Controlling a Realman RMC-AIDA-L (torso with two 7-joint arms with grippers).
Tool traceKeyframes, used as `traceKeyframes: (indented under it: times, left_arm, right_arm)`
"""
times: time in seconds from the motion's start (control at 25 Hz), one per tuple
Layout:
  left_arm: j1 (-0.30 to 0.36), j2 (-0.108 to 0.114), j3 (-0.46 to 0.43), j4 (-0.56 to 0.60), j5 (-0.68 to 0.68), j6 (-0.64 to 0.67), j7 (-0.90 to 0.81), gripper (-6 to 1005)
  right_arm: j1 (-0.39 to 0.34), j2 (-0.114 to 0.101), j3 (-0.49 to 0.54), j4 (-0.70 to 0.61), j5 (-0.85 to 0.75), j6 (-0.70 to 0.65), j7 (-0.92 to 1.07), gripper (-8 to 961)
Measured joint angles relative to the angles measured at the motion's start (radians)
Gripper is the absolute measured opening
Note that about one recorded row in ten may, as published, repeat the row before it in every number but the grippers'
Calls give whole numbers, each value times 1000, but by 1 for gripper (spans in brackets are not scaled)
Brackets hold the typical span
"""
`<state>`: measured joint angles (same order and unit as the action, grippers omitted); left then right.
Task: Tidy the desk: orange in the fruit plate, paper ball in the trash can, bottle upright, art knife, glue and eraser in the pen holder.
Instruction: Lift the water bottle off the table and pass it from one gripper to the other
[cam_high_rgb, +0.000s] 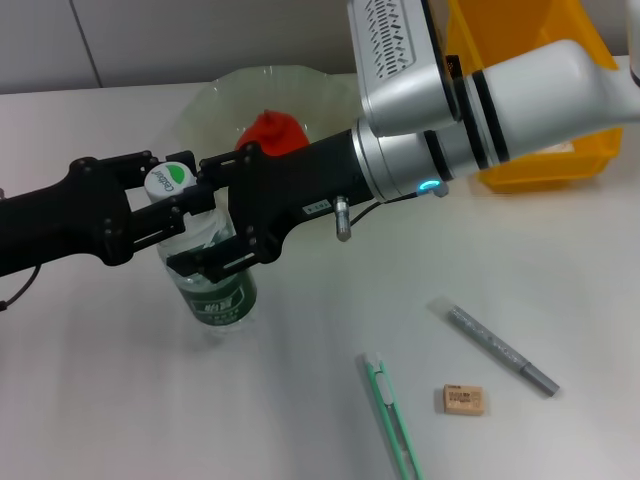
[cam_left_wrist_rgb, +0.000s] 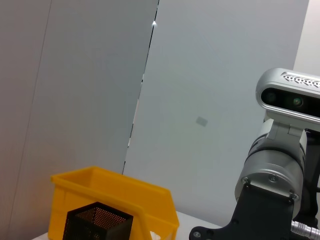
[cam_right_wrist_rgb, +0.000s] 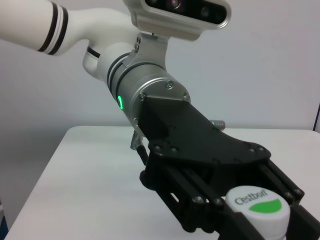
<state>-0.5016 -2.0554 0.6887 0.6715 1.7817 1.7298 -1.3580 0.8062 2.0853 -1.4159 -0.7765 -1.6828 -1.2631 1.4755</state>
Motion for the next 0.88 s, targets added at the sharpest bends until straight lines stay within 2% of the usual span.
traceKeyframes:
  times: [0.88]
  left_arm:
    - [-2, 8, 0, 0, -1, 1, -4, 444]
  right_arm:
    - [-41, -5, 20, 1, 53, -18, 43, 763]
